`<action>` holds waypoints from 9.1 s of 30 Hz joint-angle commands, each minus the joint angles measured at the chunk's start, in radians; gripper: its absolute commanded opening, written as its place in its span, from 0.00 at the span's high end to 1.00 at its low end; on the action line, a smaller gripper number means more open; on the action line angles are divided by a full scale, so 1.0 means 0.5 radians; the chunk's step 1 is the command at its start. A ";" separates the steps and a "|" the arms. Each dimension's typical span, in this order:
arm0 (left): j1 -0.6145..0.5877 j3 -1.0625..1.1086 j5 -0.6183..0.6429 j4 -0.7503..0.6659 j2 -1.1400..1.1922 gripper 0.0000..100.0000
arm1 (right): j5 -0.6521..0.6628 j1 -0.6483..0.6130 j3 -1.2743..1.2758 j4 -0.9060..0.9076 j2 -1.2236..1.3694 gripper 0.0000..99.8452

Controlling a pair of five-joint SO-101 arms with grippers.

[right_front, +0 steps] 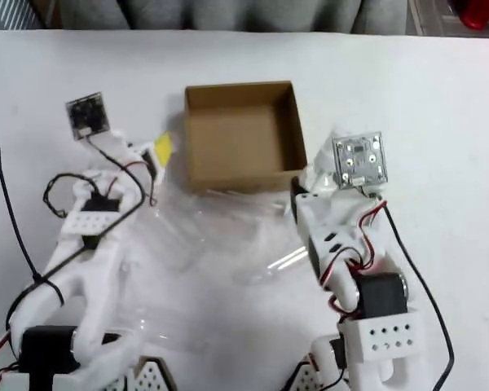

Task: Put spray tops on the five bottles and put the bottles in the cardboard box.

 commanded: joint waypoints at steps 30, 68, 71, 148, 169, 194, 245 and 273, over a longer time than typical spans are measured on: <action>-0.035 0.110 -0.012 0.264 -0.354 0.75 | 0.092 -0.124 -0.015 -0.115 -0.106 0.98; -0.272 0.101 -0.009 0.193 -0.342 0.75 | -0.307 -0.446 -0.491 -2.837 2.116 0.98; -0.272 0.104 -0.009 0.169 -0.342 0.75 | -0.307 -0.446 -0.632 -2.837 2.321 0.98; -0.269 0.209 -0.025 -0.028 -0.339 0.75 | 0.098 -0.477 -2.093 -1.910 3.598 0.87; -0.269 0.209 -0.025 -0.028 -0.339 0.75 | 0.101 -0.514 -1.949 -1.910 3.414 0.87; -0.272 0.212 -0.025 -0.028 -0.339 0.75 | 0.319 -0.631 -1.921 -1.797 3.368 0.68; -0.269 0.301 -0.153 -0.114 -0.336 0.75 | 0.319 -0.508 0.150 -1.665 0.987 0.94; -0.262 0.221 -0.138 0.135 -0.354 0.75 | 0.319 -0.226 -0.651 -1.183 1.830 0.94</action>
